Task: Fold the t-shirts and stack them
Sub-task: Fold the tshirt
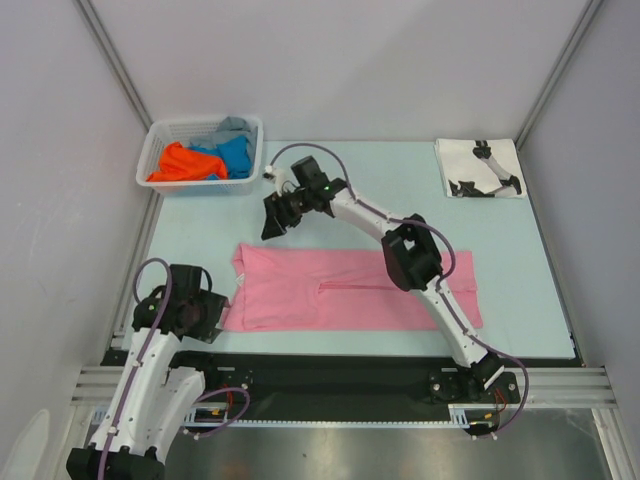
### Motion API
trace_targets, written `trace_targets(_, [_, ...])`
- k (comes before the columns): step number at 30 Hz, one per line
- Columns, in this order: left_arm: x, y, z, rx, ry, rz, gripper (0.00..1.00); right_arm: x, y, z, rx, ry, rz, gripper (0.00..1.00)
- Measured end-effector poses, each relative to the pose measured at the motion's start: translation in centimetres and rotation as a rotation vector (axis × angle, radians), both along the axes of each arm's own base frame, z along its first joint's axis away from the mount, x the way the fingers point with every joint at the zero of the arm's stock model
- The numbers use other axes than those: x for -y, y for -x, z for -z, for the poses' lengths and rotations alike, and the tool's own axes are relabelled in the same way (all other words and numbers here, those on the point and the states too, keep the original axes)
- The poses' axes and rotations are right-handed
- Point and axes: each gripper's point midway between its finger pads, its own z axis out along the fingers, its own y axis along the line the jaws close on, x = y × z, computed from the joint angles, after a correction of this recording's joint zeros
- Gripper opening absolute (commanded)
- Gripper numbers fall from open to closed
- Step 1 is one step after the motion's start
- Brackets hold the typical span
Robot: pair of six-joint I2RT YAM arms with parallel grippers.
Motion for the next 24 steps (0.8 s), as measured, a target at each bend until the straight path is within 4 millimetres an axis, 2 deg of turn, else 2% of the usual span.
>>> trace_targets(4, [-0.4, 0.3, -0.1, 0.01, -0.02, -0.01, 0.63, -1.1, 1.4, 3.4, -0.059, 0.03, -0.013, 0.56])
trace_targets(9, [-0.6, 0.7, -0.6, 0.046, -0.024, -0.013, 0.63, -1.2, 1.1, 5.2, -0.08, 0.035, -0.004, 0.54])
trace_targets(18, [-0.7, 1.1, -0.9, 0.07, -0.026, -0.015, 0.63, -2.2, 0.6, 5.2, -0.077, -0.007, -0.014, 0.53])
trace_targets(24, [-0.7, 1.1, -0.9, 0.069, -0.025, -0.015, 0.63, -3.5, 1.8, 5.5, -0.108, -0.032, -0.039, 0.41])
